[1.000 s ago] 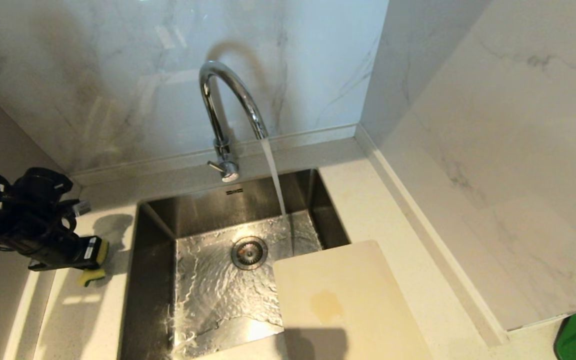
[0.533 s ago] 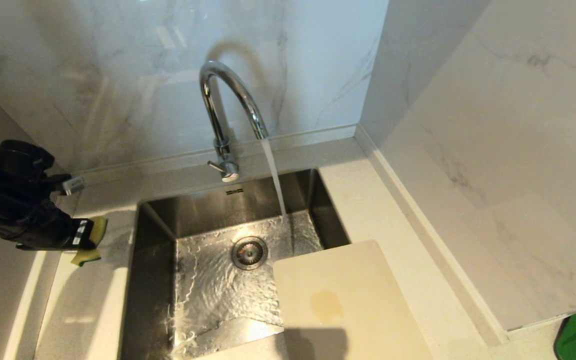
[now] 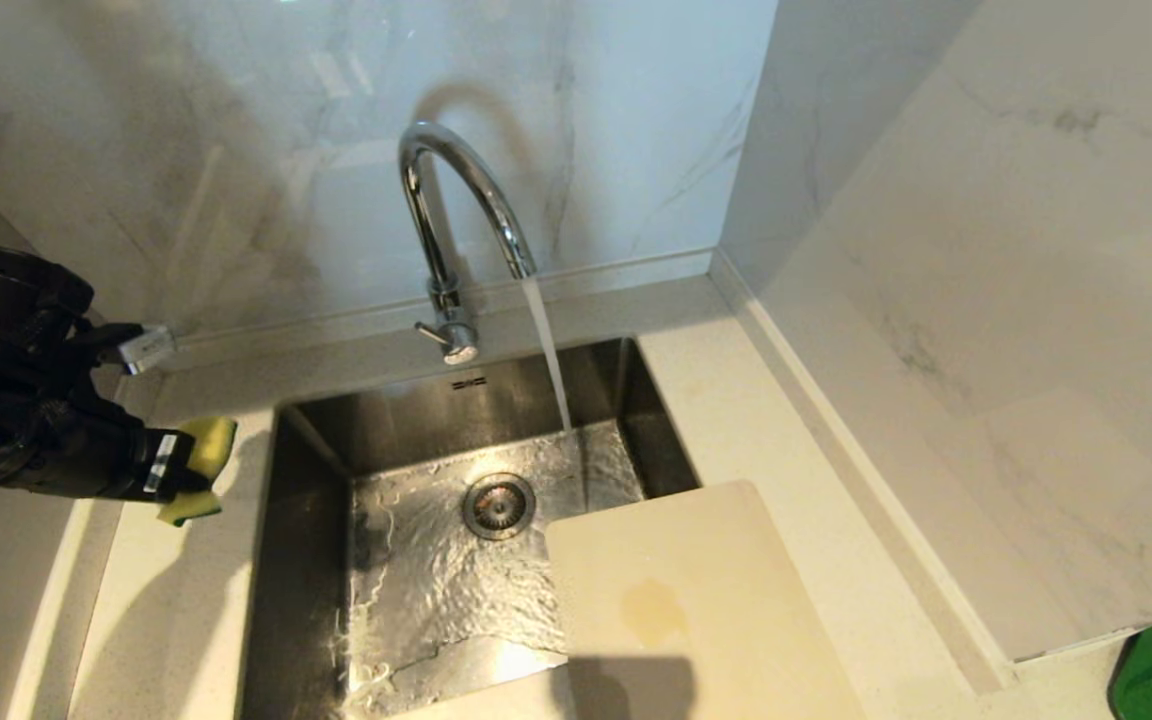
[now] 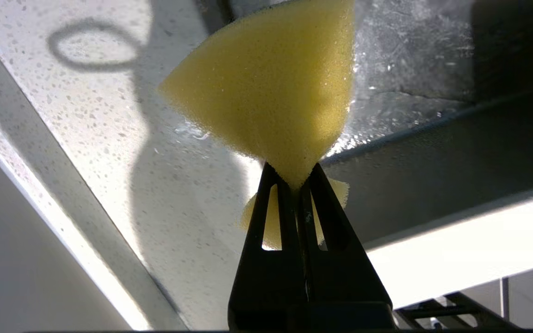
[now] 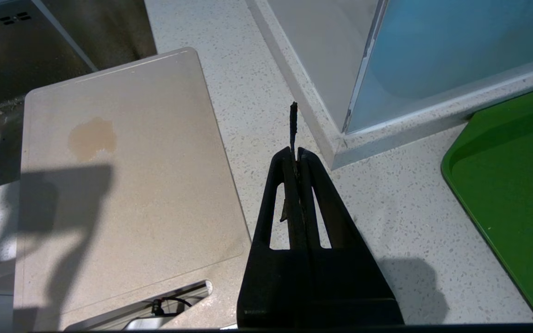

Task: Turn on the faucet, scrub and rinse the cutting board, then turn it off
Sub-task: Pick up the cutting board

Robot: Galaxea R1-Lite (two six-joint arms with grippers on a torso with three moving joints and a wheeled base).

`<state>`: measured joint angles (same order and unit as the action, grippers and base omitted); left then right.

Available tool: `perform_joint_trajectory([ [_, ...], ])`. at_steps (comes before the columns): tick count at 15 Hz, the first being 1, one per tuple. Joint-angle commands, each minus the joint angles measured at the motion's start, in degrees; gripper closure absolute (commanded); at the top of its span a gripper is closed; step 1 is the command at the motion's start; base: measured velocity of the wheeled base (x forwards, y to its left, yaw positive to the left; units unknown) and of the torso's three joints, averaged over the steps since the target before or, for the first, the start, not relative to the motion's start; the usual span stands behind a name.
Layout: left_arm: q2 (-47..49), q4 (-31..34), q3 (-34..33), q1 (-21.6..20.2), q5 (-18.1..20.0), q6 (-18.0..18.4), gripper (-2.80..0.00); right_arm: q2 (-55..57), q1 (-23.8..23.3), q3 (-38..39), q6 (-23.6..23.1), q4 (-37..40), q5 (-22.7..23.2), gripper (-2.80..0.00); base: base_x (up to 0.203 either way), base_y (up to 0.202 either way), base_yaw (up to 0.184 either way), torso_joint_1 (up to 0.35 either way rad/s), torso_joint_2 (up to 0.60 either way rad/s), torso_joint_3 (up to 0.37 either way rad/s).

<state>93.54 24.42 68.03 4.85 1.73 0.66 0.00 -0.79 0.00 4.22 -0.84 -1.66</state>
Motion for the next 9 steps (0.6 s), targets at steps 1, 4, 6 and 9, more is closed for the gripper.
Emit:
perform_joint_trajectory([
  [1,-3.4,0.6,-1.1,1.3,-0.1,0.0,0.00,-0.1,0.0,0.1,0.0,0.0,0.0,0.00,0.000,0.000,0.000,0.000,0.00,0.000],
  [4,-7.1,1.6,-2.2,2.6,0.1,-0.2,0.00,-0.1,0.0,0.1,0.0,0.0,0.0,0.00,0.000,0.000,0.000,0.000,0.00,0.000],
  [6,-10.7,1.0,-4.5,2.6,0.2,-0.3,0.00,-0.1,0.0,0.1,0.0,0.0,0.0,0.00,0.000,0.000,0.000,0.000,0.00,0.000],
  [9,-17.8,-1.9,-10.3,2.6,0.1,0.0,0.00,-0.1,0.0,0.1,0.1,0.0,0.0,0.00,0.000,0.000,0.000,0.000,0.00,0.000],
])
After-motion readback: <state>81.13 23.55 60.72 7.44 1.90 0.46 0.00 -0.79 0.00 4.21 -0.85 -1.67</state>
